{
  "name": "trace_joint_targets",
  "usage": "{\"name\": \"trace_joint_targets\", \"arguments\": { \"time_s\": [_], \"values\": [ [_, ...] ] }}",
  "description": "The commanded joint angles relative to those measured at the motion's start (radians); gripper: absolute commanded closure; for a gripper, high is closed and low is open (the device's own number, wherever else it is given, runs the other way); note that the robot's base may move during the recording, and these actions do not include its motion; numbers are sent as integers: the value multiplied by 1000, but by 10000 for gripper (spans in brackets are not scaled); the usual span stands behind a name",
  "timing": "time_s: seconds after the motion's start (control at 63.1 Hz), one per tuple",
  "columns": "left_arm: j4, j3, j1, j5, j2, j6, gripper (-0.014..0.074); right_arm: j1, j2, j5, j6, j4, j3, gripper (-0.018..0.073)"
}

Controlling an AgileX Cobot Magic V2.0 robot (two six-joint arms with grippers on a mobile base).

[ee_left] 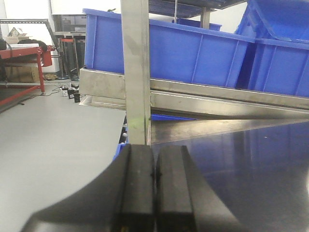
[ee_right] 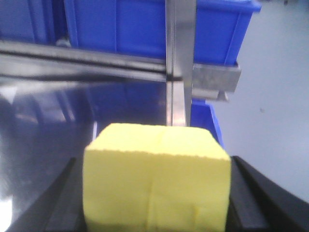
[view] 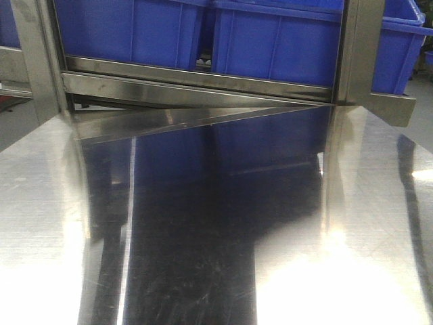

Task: Place yellow foam block on left shelf second layer
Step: 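Lift the yellow cube off the table with the right gripper, then drive the base away from the table holding the cube in the right gripper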

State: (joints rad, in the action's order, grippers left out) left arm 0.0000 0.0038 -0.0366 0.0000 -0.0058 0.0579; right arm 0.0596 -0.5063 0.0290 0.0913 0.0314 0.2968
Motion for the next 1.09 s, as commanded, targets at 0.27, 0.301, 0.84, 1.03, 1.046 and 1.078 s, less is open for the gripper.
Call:
{"name": "trace_joint_targets", "arguments": {
  "time_s": [0.27, 0.301, 0.84, 1.03, 1.046, 1.078],
  "values": [
    [-6, 25, -8, -80, -18, 3, 472, -8, 278, -96, -13, -3, -9, 62],
    [-6, 25, -8, -80, -18, 3, 472, -8, 288, -96, -13, -3, -9, 62],
    [-6, 25, -8, -80, -18, 3, 472, -8, 293, -93, -13, -3, -9, 62],
    [-6, 25, -8, -80, -18, 3, 472, -8, 293, -93, -13, -3, -9, 62],
    [-6, 25, -8, -80, -18, 3, 472, -8, 293, -93, -13, -3, -9, 62],
    [-6, 25, -8, -80, -18, 3, 472, -8, 293, -93, -13, -3, -9, 62]
  ]
}}
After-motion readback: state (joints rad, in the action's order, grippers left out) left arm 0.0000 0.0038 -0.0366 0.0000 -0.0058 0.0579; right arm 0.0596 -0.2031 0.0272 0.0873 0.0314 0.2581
